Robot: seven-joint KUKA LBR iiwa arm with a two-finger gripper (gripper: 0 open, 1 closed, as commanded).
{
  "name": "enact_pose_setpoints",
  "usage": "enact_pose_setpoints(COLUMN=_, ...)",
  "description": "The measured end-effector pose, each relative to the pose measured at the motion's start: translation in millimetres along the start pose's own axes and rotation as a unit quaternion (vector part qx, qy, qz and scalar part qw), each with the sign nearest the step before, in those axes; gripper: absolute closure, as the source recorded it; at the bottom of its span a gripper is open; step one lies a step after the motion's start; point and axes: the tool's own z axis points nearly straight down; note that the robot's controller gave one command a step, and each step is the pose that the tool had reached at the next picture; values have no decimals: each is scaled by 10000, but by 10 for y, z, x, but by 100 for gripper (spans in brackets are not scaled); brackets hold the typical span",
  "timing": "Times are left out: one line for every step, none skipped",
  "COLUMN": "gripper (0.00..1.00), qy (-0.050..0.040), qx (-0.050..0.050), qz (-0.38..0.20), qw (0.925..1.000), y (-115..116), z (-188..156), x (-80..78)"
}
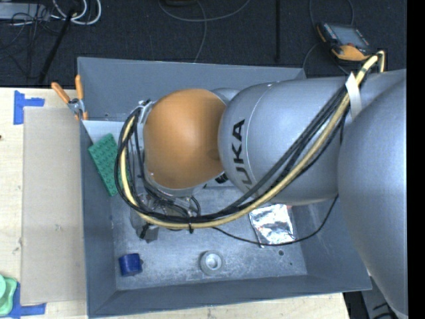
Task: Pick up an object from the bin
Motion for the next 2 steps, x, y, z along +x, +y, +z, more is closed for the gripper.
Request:
enact_pose_setpoints(gripper=0, qy=42, qx=2, qz=5, qw=10000, y=-3, z=50, x=17)
enact_pose_setpoints(gripper=0, qy=28, qx=-3, qz=-2218, qw=9751, y=108, z=1161, x=397)
